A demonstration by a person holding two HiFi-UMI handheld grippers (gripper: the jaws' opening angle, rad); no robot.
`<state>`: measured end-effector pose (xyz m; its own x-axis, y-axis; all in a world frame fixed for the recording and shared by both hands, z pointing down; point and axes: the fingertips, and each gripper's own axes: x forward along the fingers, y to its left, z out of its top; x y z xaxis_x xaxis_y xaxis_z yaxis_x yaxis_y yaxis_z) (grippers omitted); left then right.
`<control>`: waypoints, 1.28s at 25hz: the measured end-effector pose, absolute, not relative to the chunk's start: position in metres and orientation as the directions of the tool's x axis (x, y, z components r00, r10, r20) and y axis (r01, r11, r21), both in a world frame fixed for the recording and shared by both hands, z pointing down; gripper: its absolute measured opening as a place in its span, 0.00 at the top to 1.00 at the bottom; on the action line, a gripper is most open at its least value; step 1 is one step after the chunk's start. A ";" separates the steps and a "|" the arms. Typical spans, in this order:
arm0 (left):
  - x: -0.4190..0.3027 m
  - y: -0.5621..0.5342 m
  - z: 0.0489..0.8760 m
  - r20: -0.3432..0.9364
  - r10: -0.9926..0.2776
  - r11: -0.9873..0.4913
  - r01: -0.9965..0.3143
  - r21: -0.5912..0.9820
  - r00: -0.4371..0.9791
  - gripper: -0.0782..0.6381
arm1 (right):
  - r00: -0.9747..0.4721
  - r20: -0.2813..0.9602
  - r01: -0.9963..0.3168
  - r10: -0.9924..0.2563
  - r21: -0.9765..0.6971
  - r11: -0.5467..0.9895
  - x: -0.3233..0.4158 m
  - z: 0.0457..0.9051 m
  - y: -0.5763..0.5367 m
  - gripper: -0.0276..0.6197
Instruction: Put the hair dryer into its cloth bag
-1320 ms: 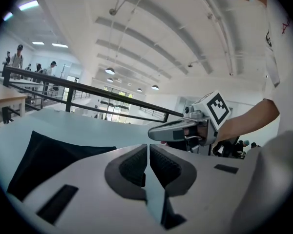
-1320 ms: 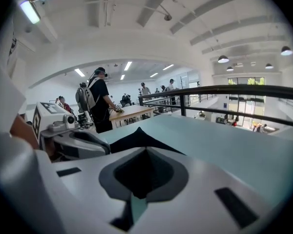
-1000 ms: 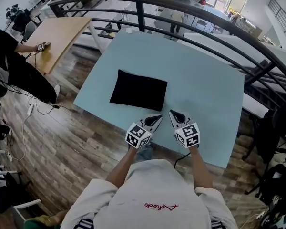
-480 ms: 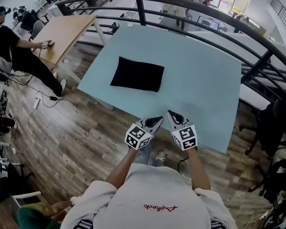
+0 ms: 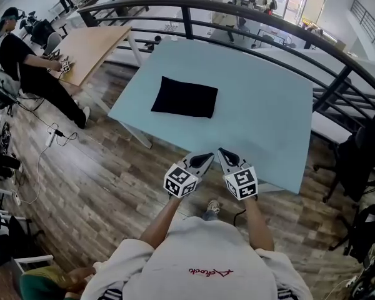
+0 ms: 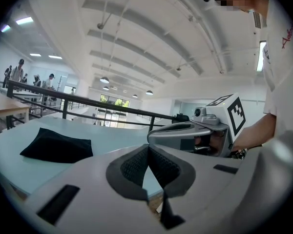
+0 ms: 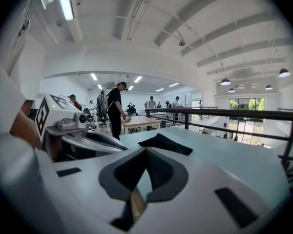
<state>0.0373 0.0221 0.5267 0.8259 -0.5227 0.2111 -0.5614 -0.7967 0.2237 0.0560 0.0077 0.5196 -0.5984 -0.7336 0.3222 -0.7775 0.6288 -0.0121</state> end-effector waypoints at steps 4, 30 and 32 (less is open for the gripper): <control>0.004 0.048 0.524 0.195 -0.534 -0.790 -0.567 0.233 0.823 0.88 | -0.607 0.319 -0.771 -0.727 -0.018 0.636 0.027 0.513 0.035 0.93; -0.148 0.152 0.514 0.172 -0.628 -0.737 -0.651 0.183 0.759 0.88 | -0.383 0.285 -0.917 -0.879 -0.003 0.399 0.014 0.502 0.168 0.93; -0.154 0.157 0.515 0.172 -0.642 -0.725 -0.665 0.182 0.747 0.88 | -0.369 0.280 -0.924 -0.886 -0.009 0.382 0.018 0.500 0.171 0.93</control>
